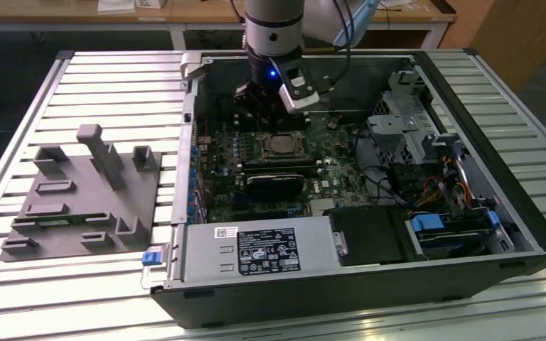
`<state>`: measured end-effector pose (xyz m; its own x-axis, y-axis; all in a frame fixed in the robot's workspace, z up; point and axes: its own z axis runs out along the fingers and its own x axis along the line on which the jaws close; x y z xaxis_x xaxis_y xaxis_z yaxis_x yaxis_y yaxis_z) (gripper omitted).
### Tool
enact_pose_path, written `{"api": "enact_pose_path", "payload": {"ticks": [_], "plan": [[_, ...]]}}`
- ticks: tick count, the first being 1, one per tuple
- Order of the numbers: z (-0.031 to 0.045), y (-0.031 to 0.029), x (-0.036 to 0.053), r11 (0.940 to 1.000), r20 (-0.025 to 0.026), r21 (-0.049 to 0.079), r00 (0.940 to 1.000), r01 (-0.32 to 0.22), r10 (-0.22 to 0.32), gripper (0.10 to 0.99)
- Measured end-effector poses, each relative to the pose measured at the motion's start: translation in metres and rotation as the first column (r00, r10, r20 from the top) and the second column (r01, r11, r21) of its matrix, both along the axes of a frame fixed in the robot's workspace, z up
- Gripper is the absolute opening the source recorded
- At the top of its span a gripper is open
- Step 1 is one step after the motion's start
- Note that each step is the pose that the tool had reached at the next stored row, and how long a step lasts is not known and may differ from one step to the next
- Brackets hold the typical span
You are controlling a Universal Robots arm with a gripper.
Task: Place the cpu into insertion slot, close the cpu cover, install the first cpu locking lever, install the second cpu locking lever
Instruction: 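Install the first cpu locking lever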
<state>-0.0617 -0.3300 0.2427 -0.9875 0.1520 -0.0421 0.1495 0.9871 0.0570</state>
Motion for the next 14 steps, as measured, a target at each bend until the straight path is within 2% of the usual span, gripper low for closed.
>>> {"api": "enact_pose_path", "payload": {"ticks": [14], "plan": [[0.0000, 0.0000, -0.0176, 1.0000, 0.0000, 0.000, 1.0000, 0.000, 0.000, 0.106]]}}
